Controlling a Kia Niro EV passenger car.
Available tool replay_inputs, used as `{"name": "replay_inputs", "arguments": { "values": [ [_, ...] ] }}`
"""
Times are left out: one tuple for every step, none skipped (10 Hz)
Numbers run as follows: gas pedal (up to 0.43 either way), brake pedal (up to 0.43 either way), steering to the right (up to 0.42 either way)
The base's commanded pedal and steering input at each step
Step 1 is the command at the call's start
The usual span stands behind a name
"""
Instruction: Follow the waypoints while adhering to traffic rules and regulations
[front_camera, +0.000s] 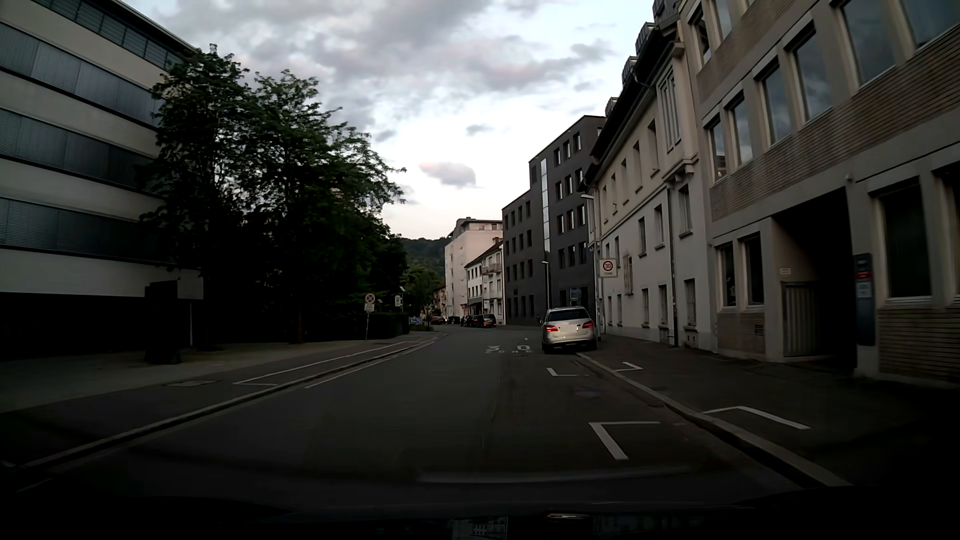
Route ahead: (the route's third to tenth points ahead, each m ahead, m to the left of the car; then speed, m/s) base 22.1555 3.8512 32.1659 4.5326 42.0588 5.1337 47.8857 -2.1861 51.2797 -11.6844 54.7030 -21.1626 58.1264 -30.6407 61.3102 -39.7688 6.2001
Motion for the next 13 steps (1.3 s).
{"name": "replay_inputs", "arguments": {
  "values": [
    [0.177, 0.000, -0.003],
    [0.177, 0.000, -0.003],
    [0.169, 0.000, -0.004],
    [0.157, 0.000, -0.006],
    [0.157, 0.000, -0.006],
    [0.150, 0.000, -0.006],
    [0.150, 0.000, -0.011],
    [0.138, 0.000, -0.014],
    [0.130, 0.000, -0.017],
    [0.118, 0.000, -0.018],
    [0.087, 0.000, -0.022],
    [0.087, 0.000, -0.023],
    [0.087, 0.000, -0.025]
  ]
}}
